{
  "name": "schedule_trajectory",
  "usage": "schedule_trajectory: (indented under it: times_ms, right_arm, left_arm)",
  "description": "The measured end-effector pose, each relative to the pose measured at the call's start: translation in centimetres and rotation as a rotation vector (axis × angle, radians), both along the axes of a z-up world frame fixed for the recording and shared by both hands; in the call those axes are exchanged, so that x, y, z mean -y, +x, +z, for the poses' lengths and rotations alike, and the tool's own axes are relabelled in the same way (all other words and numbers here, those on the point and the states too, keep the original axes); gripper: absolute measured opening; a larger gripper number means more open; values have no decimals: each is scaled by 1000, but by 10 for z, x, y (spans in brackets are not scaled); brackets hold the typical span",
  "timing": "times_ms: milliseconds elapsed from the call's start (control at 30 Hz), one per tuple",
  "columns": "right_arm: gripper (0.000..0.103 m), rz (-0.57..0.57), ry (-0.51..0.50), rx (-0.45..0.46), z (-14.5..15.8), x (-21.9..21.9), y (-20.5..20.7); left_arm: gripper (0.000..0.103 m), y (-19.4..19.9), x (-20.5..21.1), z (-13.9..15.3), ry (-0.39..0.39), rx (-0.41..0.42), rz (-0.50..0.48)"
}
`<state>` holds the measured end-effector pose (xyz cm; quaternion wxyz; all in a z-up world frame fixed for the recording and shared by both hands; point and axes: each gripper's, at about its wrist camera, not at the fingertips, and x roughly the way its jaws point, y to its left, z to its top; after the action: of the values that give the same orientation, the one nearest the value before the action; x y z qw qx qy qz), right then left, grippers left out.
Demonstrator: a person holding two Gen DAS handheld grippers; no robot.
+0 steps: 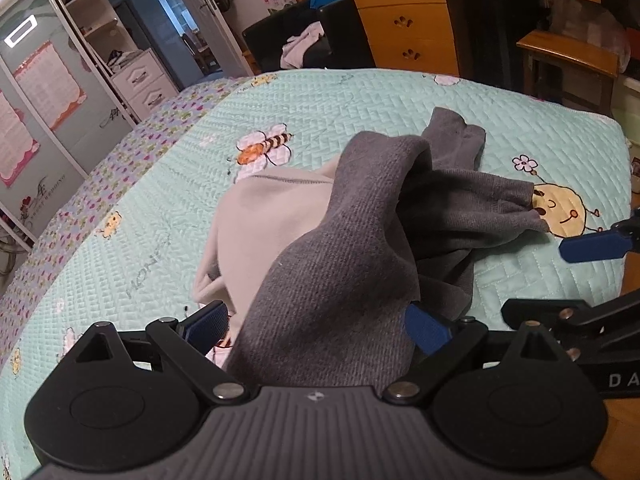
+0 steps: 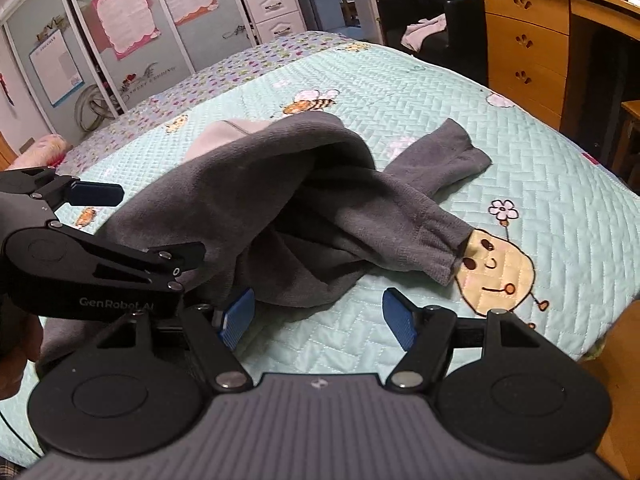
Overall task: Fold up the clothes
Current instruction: 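Close the left gripper on the grey hoodie sleeve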
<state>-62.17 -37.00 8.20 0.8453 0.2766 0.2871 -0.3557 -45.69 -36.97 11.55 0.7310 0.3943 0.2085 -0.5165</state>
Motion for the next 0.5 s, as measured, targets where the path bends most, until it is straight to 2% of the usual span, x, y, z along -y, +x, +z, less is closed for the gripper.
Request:
schedule_trajectory:
  times_ms: [33,100,133,167,200,233,300,500]
  right_arm:
    - [71,-6,-4,-6,-1,2,0]
    - [71,-18,-5,-12,-3,6,-2]
    - [71,-27,-6,-14,-3,9,-3]
    - [71,-37,-6,-15,-4,12,-4]
    - [71,-44,-8,-16,-5,15,-4]
    - [71,-50,-10,-17,-6,17,-5]
    - [71,-55,-26,-25,-8,21,-5]
    - [71,-24,-103,-39,-15,26,5]
  left_arm:
    - [97,1,2,-3,-4,0,-2]
    - [73,5,5,-7,-7,-18,-5]
    - [41,11,8,-9,2,-60,-2]
    - [23,18,8,-9,-1,-112,7]
    - [23,27,7,-6,-21,-178,23]
    - [19,37,4,-2,-51,-234,38]
    - [16,53,-4,11,-122,-283,68]
    - [14,91,-24,45,-249,-270,162]
